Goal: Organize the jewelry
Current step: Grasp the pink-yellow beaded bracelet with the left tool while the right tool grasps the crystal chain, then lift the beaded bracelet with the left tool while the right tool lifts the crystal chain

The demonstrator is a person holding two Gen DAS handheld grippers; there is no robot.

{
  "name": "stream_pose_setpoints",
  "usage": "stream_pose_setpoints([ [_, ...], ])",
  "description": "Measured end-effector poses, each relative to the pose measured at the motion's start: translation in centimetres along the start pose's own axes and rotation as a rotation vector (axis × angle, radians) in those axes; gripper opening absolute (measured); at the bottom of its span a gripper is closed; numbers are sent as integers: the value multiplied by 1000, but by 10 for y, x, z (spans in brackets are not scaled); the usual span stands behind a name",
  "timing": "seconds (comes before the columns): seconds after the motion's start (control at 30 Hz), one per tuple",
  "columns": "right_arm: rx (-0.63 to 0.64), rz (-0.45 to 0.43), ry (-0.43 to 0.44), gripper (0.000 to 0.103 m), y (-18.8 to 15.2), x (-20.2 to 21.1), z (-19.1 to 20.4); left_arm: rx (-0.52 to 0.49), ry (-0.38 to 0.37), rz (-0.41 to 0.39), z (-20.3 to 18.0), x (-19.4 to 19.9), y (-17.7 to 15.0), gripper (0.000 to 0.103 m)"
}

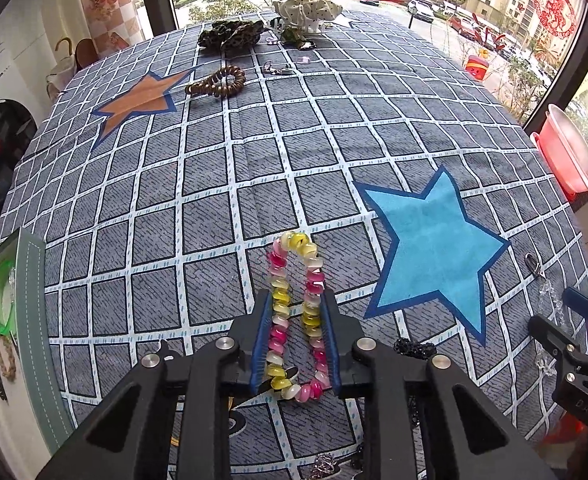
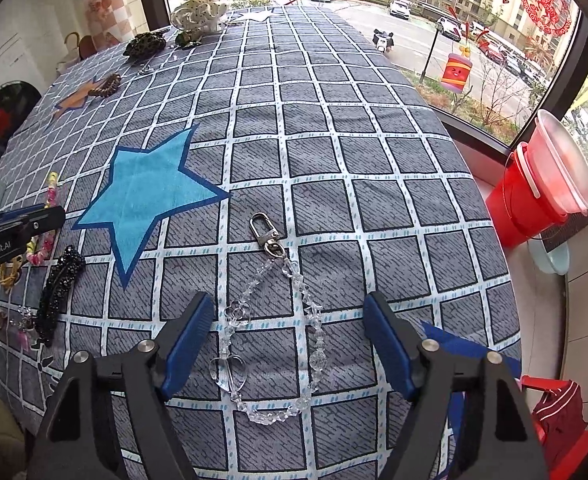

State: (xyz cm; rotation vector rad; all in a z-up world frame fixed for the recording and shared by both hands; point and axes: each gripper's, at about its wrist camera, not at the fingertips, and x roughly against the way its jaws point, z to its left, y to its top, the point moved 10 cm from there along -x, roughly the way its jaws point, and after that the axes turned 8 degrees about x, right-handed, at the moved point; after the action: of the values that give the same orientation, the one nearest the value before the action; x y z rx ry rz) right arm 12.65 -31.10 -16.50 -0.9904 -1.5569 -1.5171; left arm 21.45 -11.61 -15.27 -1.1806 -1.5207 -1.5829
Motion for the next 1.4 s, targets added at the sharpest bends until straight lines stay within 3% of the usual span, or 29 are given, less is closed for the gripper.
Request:
stream_pose_setpoints([
  [0.07, 17, -11, 5, 43, 3, 4, 5, 13, -17, 4, 1, 2, -1, 23],
  [0.1, 19, -14, 5, 16, 4, 5, 7, 18, -23, 3, 2, 3, -2, 23],
  [0.13, 16, -13, 5, 14, 4, 6, 8, 21, -26, -1, 3, 5, -3, 23],
  [0.4, -119, -61, 175, 14, 0, 19, 5, 14, -56, -51, 7, 33, -6, 23],
  [0.87, -121, -103, 243, 14, 7, 53, 29, 31, -87, -160, 36, 97, -15, 23],
  [1.4, 73, -159, 357, 14, 40, 101, 146, 124, -72, -240, 115, 142, -52, 23],
])
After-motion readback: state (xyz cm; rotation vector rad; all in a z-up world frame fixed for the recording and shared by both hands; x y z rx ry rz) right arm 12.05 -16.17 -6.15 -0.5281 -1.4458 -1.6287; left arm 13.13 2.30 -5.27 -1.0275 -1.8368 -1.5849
